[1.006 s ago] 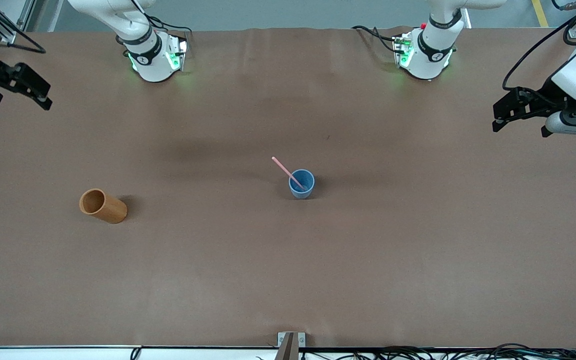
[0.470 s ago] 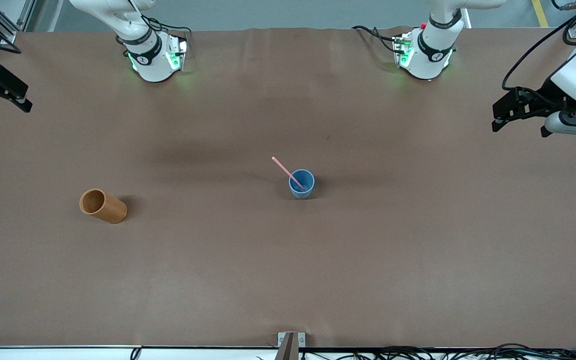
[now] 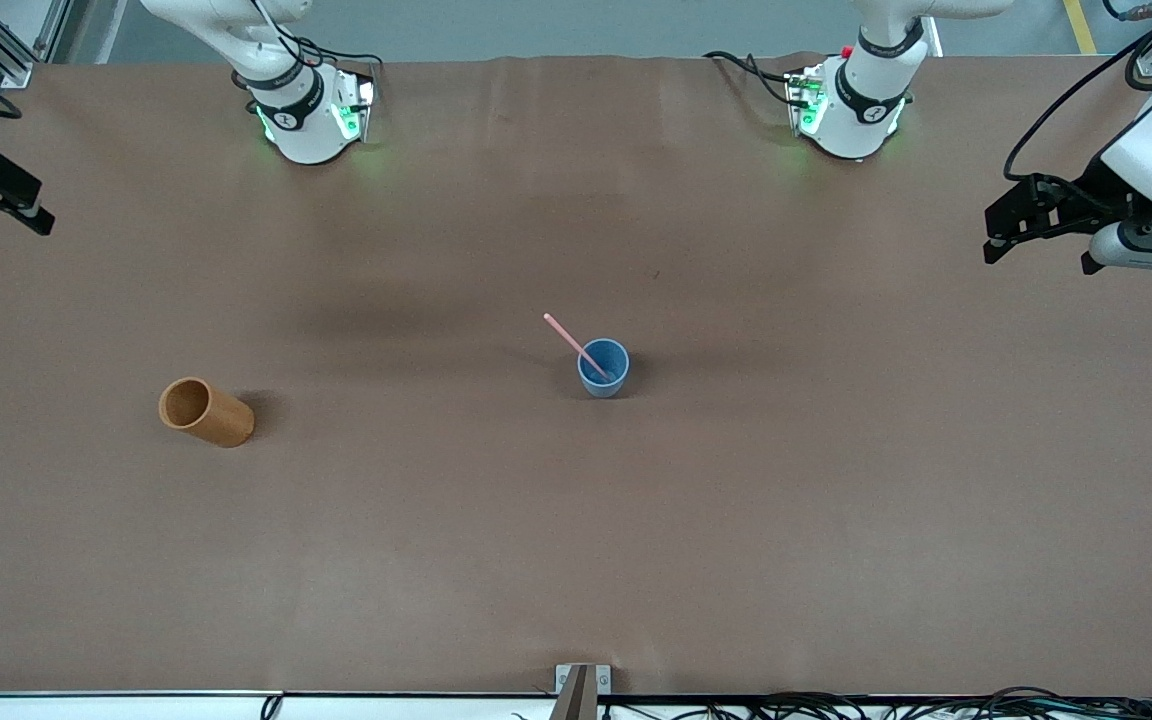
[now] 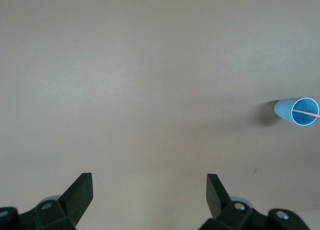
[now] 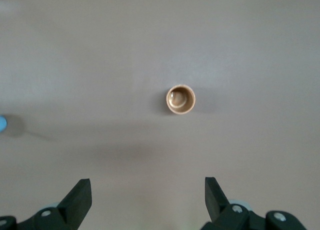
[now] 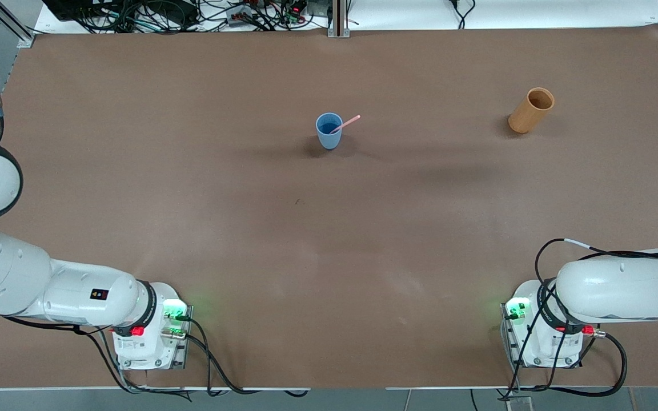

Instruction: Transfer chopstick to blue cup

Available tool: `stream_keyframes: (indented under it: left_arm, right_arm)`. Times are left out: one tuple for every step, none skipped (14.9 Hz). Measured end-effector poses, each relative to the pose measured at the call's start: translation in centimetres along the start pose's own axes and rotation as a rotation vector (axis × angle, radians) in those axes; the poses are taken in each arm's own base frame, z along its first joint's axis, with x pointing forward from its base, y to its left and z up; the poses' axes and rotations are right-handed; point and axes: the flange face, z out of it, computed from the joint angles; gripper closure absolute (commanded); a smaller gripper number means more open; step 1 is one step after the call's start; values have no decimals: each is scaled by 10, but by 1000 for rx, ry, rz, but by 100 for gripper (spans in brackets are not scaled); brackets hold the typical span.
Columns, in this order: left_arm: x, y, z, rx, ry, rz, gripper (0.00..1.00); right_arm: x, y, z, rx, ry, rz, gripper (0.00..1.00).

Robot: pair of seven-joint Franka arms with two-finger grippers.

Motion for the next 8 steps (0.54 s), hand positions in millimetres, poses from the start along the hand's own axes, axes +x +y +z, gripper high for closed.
stream_keyframes:
  left_arm:
    - [0, 0, 0, 0, 0, 0, 0]
    - [0, 0, 0, 0, 0, 0, 0]
    - [0, 0, 0, 0, 0, 0, 0]
    - [0, 0, 0, 0, 0, 0, 0]
    - [0, 0, 0, 0, 0, 0, 0]
    - [0, 0, 0, 0, 0, 0, 0]
    - [0, 0, 0, 0, 0, 0, 0]
    - [0, 0, 0, 0, 0, 0, 0]
  right_arm:
    - [-1, -3, 2, -7, -11, -19, 0]
    - [-1, -6, 4, -14, -18, -35, 0]
    - [-1, -8, 5, -17, -24, -46, 0]
    - [-1, -10, 6, -18, -25, -51, 0]
    - [-1, -11, 6, -18, -25, -52, 0]
    - [-1, -11, 6, -18, -25, -52, 0]
    - [-1, -10, 6, -18, -26, -55, 0]
    - [0, -11, 6, -18, -26, -60, 0]
